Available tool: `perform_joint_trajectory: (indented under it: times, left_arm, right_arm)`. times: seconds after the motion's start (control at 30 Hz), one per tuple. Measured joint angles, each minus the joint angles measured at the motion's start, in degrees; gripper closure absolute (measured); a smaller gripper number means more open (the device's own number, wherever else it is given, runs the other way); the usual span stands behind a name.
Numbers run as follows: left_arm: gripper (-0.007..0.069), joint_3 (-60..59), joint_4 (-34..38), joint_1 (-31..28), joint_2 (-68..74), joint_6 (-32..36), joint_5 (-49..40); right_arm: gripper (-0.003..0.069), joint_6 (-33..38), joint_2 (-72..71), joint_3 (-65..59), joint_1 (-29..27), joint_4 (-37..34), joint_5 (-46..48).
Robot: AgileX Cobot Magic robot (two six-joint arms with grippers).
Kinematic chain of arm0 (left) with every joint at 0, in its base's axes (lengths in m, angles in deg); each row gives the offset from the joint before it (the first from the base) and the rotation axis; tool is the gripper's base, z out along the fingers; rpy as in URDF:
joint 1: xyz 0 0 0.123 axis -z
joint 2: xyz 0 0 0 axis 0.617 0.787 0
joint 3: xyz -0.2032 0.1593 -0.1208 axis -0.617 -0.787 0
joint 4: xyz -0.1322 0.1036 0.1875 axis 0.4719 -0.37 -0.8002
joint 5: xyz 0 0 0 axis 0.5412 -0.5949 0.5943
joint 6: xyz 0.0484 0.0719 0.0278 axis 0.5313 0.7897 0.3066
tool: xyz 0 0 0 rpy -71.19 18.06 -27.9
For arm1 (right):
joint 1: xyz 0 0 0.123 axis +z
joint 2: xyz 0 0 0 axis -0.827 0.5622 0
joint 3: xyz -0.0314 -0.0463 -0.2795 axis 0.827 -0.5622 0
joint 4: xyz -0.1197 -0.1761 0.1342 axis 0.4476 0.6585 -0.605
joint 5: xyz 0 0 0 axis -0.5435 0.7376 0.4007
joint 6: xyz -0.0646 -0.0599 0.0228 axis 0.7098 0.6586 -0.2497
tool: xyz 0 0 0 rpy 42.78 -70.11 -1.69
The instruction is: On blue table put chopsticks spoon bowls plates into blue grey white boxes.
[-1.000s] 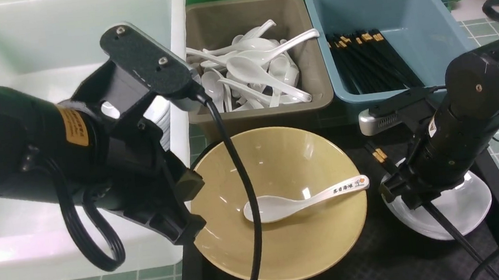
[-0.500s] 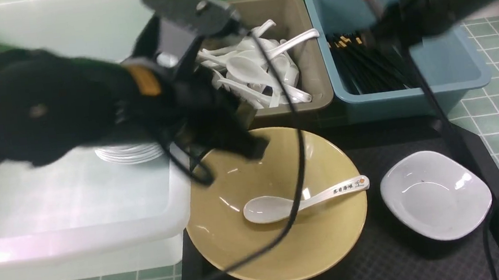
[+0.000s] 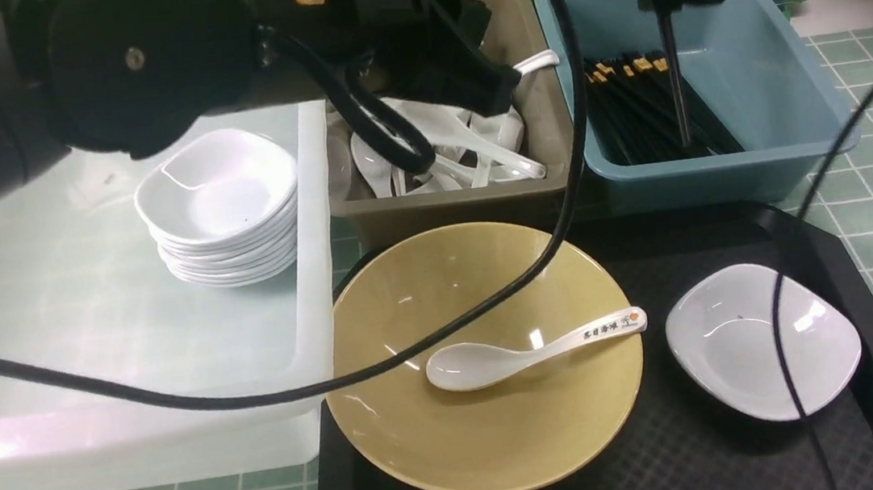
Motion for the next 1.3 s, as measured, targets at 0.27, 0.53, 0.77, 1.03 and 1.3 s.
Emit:
perform_joint_trajectory:
  times: [0.27, 0.53, 0.77, 1.03, 1.3]
  left_arm:
    - [0.0620, 0.00, -1.92, 0.00, 0.00, -0.01, -4.16]
    - [0.0620, 0.00, -2.61, 0.00, -0.58, -0.06, -5.37]
    - [0.0620, 0.00, -2.92, 0.00, -8.55, -1.13, -8.61]
    - [0.0620, -0.93, -3.39, 0.00, -18.75, -1.84, -26.35]
    - [0.0620, -16.67, -4.30, 0.00, -33.72, -2.77, -32.45]
  right_arm:
    - [0.0498, -0.36, 10.09, 5.74, -0.64, 0.00, 3.57]
    - [0.0347, -0.32, 10.91, 10.32, -0.64, -0.17, 12.40]
    - [0.0185, 10.03, 6.71, 23.53, -0.28, -0.35, 34.95]
    - [0.0176, 20.17, -8.20, 17.12, 3.83, -5.86, 37.69]
    - [0.0175, 30.21, -28.21, -5.30, 14.86, -7.03, 38.34]
